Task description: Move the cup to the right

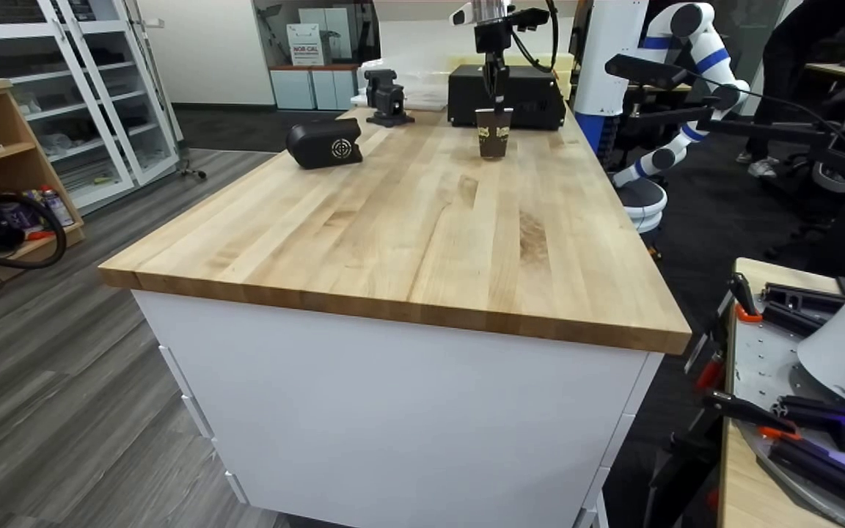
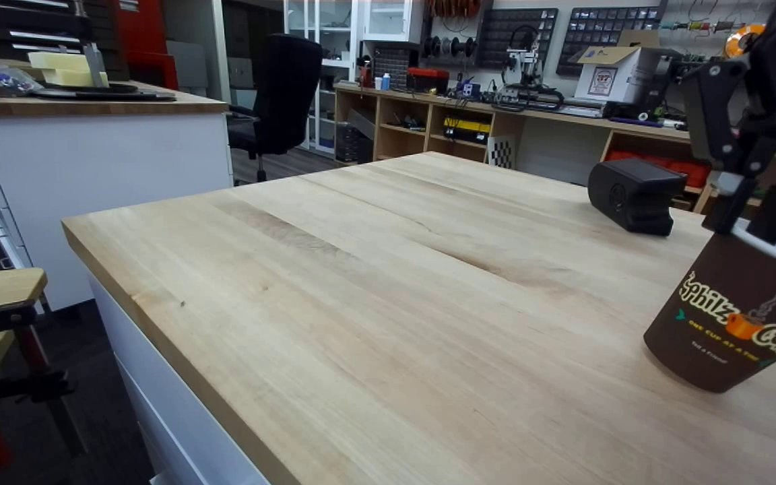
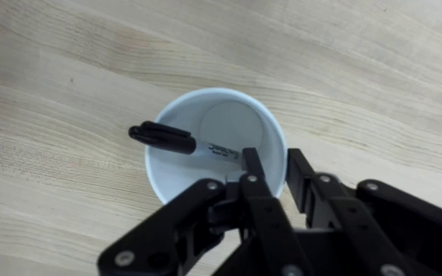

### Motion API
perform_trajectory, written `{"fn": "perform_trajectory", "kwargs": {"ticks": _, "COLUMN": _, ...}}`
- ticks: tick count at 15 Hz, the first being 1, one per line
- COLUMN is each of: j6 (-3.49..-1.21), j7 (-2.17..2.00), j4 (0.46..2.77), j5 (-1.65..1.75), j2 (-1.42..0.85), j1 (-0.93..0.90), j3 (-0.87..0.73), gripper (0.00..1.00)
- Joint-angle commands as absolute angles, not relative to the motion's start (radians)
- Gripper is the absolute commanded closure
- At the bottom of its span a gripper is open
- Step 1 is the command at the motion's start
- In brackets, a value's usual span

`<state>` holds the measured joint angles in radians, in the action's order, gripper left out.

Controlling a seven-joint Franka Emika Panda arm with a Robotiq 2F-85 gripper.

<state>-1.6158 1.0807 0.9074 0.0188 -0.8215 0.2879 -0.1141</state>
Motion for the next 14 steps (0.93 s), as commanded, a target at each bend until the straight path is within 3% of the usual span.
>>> {"fn": "perform_trajectory", "kwargs": {"ticks": 1, "j6": -1.591, "j7": 1.076, "j4": 0.879, "j5": 0.010, "j2": -0.814, "j1": 0.282, "j3": -0.106, "gripper": 0.45}}
{"fn": "perform_trajectory", "kwargs": {"ticks": 8, "j6": -1.470, "j7": 1.068, "j4": 0.866, "j5": -0.037, "j2": -0.737, "j1": 0.237, "j3": -0.044, "gripper": 0.02}}
{"fn": "perform_trajectory", "kwargs": {"ticks": 14, "j6": -1.426, "j7": 1.059, "j4": 0.850, "j5": -0.046, "j2": -0.710, "j1": 0.187, "j3": -0.015, "gripper": 0.00}}
